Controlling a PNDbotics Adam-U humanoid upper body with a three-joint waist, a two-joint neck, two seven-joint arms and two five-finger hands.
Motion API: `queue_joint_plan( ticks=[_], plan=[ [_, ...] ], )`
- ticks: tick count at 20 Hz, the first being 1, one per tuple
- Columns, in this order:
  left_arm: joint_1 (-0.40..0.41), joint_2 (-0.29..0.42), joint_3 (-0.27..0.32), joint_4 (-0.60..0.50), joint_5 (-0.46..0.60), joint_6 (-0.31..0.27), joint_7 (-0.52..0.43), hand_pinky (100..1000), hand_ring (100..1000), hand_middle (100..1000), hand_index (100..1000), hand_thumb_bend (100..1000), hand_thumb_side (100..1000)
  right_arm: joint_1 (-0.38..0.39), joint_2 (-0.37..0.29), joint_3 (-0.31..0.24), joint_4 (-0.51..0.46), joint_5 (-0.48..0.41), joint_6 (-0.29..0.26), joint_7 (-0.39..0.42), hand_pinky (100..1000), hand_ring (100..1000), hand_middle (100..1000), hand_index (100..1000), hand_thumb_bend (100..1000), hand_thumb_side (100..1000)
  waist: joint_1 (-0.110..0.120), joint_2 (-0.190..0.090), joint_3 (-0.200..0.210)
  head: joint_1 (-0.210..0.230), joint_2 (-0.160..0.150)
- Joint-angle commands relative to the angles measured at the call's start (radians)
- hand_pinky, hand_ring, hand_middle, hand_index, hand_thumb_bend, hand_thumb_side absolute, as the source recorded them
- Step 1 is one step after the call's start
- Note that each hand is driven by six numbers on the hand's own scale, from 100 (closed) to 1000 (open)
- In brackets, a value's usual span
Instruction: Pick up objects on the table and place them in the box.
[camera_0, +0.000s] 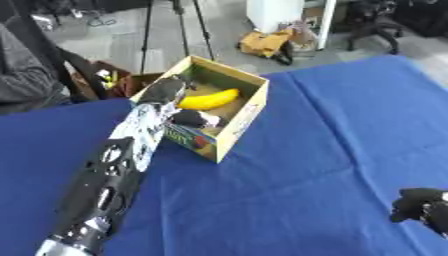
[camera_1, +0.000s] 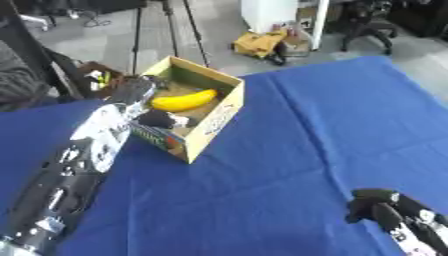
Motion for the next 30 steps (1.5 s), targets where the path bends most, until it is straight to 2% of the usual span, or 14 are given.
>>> queue_joint_plan(
  ticks=[1,5,7,11,16,19,26,30],
  plan=[
    [-0.01,0.031,0.011,-0.082,0.084,-0.01,0.05,749,731,724,743,946,776,-0.001,-0.007,-0.012,-0.02,0.006,0.003,-0.003,815,655,655,793,164,714,-0.012,-0.026,0.007,-0.006,-0.005],
    [0.037,0.068,0.015,-0.248,0.325,-0.041,0.153,712,697,680,683,798,822,0.009,-0.005,-0.021,-0.019,0.005,0.004,-0.012,814,655,654,790,162,714,-0.021,-0.039,0.04,-0.024,0.003],
    [0.073,0.093,0.013,-0.333,0.453,-0.055,0.199,702,688,670,672,779,822,0.013,-0.006,-0.025,-0.02,0.004,0.003,-0.016,814,655,654,790,162,713,-0.024,-0.044,0.055,-0.031,0.006],
    [0.2,0.146,0.025,-0.534,0.714,-0.083,0.296,688,676,659,659,746,835,0.021,-0.007,-0.035,-0.02,0.0,0.001,-0.026,814,655,653,788,160,713,-0.033,-0.056,0.094,-0.044,0.005],
    [0.383,0.168,0.062,-0.711,0.966,-0.095,0.383,675,669,651,653,692,913,0.029,-0.009,-0.048,-0.02,-0.005,-0.006,-0.04,814,654,651,785,141,722,-0.04,-0.066,0.131,-0.058,0.006],
    [0.483,0.169,0.08,-0.772,1.075,-0.116,0.415,670,666,650,653,639,1000,0.034,-0.008,-0.058,-0.02,-0.007,-0.01,-0.056,812,652,647,782,104,736,-0.042,-0.068,0.147,-0.07,0.013],
    [0.625,0.144,0.106,-0.807,1.216,-0.153,0.459,673,671,653,649,642,1000,0.04,-0.007,-0.064,-0.02,-0.015,-0.018,-0.079,817,652,638,775,100,743,-0.047,-0.072,0.17,-0.079,0.014],
    [0.681,0.121,0.112,-0.789,1.259,-0.169,0.462,680,684,667,657,732,1000,0.041,-0.006,-0.065,-0.02,-0.018,-0.022,-0.09,820,659,641,773,100,748,-0.05,-0.071,0.175,-0.08,0.012]
  ],
)
